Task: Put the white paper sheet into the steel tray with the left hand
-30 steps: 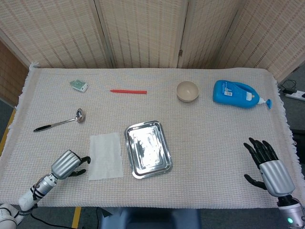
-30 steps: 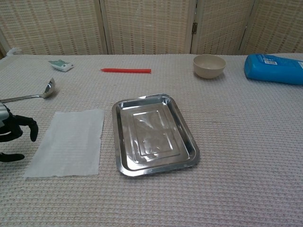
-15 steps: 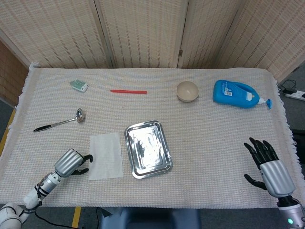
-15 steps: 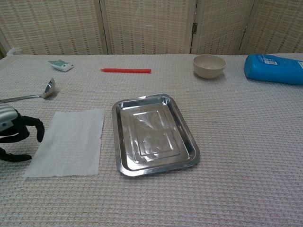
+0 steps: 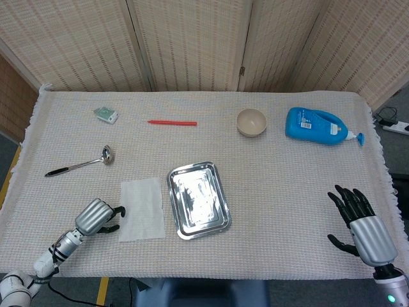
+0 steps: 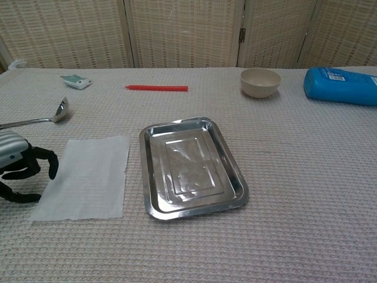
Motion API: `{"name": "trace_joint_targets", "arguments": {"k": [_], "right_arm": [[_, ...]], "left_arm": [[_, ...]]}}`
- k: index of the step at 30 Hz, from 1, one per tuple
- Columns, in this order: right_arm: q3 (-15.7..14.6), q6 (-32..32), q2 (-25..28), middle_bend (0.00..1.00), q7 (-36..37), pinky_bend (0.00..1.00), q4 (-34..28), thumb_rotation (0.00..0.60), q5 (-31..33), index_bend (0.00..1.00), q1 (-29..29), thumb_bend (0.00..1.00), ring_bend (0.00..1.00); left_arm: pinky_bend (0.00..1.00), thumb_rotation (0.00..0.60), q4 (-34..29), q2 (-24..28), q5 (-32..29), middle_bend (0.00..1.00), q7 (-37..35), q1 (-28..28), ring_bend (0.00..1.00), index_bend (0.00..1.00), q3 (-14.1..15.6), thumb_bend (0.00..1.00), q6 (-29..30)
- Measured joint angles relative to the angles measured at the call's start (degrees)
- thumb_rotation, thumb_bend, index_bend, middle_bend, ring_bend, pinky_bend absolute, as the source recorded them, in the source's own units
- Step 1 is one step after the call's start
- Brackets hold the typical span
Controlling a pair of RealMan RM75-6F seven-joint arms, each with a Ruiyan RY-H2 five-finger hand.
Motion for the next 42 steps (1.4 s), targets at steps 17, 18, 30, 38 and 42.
{"name": "trace_joint_targets", "arguments": {"k": [17,18,30,38,42], "right_arm": [[0.8,1.4,0.2,0.00,0.4,0.00,0.1,0.600,0.7,0.00,-0.5,0.24,0.00],[0.8,1.4,0.3,0.00,0.6,0.00,0.1,0.600,0.7,0.00,-0.5,0.24,0.00],[0.7,2.0,0.7,0.00,1.3,0.00,-0.1,0.600,0.4,0.00,-0.7,0.24,0.00],[0.8,2.1,0.8,0.00,1.6,0.00,0.0,0.600,0.4,0.00,-0.7,0.24,0.00],[0.7,2.0,0.8,0.00,1.6,0.00,0.0,0.600,0.3,0.00,-0.7,0.24,0.00]], "left_arm": [[1.00,0.600,-0.2,-3.1,-1.7,1.00,-2.1,-0.5,1.00,0.52,-0.6,0.25,-0.3],[1.00,0.600,-0.2,-3.3,-2.0,1.00,-2.3,-0.6,1.00,0.52,-0.8,0.25,-0.1],[1.00,0.600,0.2,-6.0,-2.2,1.00,-2.7,-0.9,1.00,0.54,-0.5,0.50,-1.1],[1.00,0.600,0.5,-6.8,-2.4,1.00,-1.9,-1.1,1.00,0.53,-0.4,0.61,-1.4],[1.00,0.600,0.6,-6.8,-2.5,1.00,-1.7,-1.2,1.00,0.53,-0.4,0.62,-0.8]]}}
